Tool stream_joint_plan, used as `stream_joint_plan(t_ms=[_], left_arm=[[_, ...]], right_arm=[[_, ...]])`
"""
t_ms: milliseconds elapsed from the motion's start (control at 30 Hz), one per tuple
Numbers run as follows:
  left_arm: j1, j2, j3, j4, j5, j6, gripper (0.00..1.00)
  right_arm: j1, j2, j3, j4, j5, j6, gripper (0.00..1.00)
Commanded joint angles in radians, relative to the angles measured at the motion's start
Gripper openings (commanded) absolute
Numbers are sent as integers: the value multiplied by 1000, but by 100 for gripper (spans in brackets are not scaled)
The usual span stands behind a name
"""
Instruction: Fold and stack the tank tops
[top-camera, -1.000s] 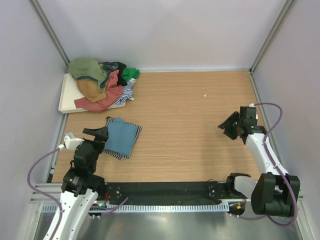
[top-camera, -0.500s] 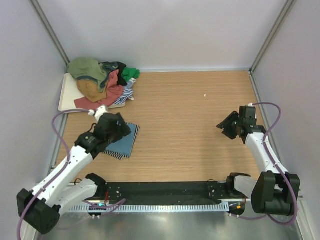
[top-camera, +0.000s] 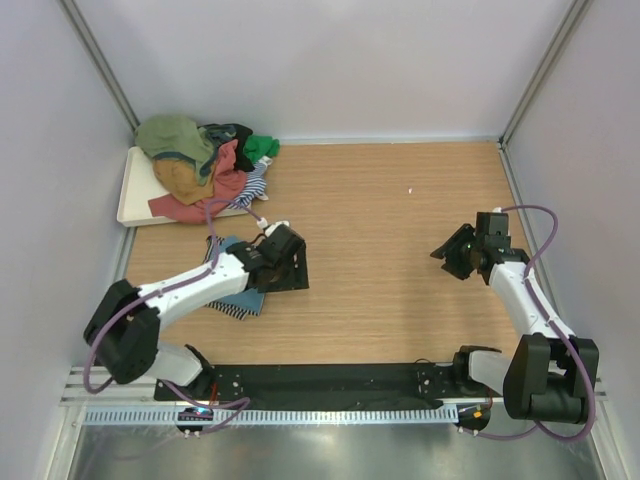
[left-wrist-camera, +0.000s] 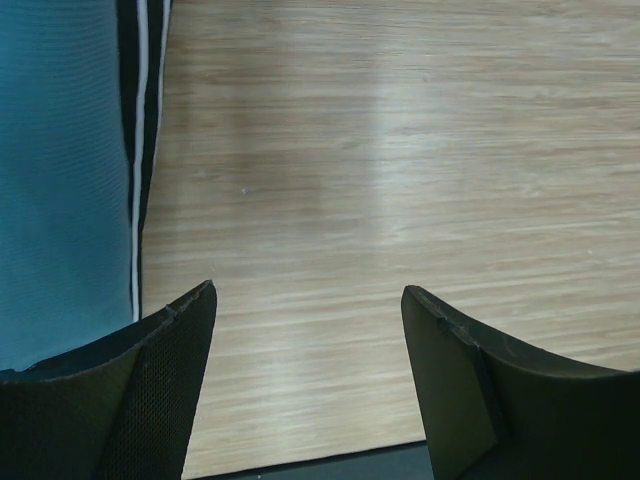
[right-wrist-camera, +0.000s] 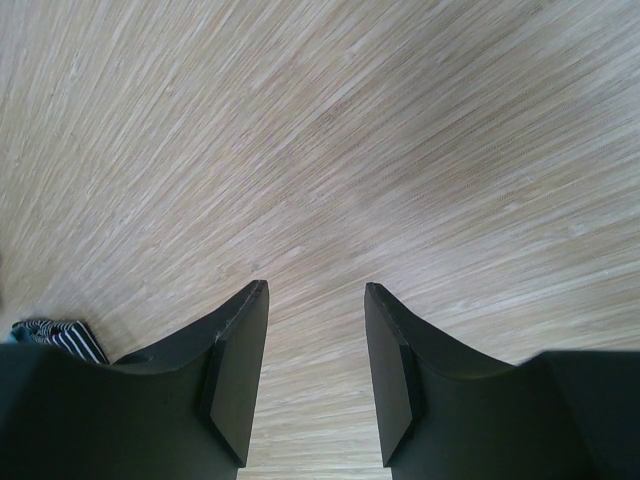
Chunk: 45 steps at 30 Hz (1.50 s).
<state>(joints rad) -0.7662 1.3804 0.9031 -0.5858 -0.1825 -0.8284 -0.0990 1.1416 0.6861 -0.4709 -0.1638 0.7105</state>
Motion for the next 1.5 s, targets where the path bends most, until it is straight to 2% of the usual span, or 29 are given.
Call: stream_joint_plan(t_ms=[0, 200, 300, 400, 500, 600, 667, 767, 900, 967, 1000, 1067, 1200, 1233, 1267, 1367, 1467], left_arm=[[8, 104, 71, 43, 28, 55, 76], [93, 256, 111, 104, 95, 83, 76], [189, 310, 102, 116, 138, 116, 75], [304, 281, 19, 148, 179, 136, 76], [408, 234, -21, 130, 157, 161, 77], [513, 158, -26, 98, 163, 184, 79], [538, 117, 9, 42, 131, 213, 83], [538, 79, 46, 1, 86, 219, 89], [489, -24, 66, 66, 163, 199, 95], [386, -99, 66, 108, 105, 201, 98], [346, -119, 62, 122, 39, 198, 99], [247, -159, 40, 171, -7, 190, 100], [150, -246, -84, 328, -113, 202, 100], [140, -257, -105, 354, -151, 213, 100], [131, -270, -156, 416, -170, 222, 100], [131, -300, -266, 541, -195, 300, 100], [131, -314, -352, 714, -152, 331, 100]], right_arm=[[5, -6, 36, 17, -16, -11, 49], [5, -17, 49, -3, -5, -20, 49], [5, -22, 50, -6, -3, -23, 49], [5, -23, 47, -9, -3, -25, 49], [5, -26, 46, -9, 0, -25, 49], [5, -25, 43, -8, -3, -25, 50], [5, -26, 41, -8, -3, -25, 50], [5, -28, 43, -5, -2, -28, 49], [5, -19, 53, 40, -46, -95, 52], [7, -20, 53, 93, -75, -162, 56], [10, -38, 50, 112, -60, -178, 57], [36, -78, 14, 181, 10, -212, 61], [93, -236, -121, 369, 88, -206, 65], [99, -305, -167, 441, 101, -203, 68], [129, -334, -187, 466, 115, -206, 99], [142, -368, -234, 531, 161, -220, 100], [140, -342, -261, 548, 104, -215, 98]])
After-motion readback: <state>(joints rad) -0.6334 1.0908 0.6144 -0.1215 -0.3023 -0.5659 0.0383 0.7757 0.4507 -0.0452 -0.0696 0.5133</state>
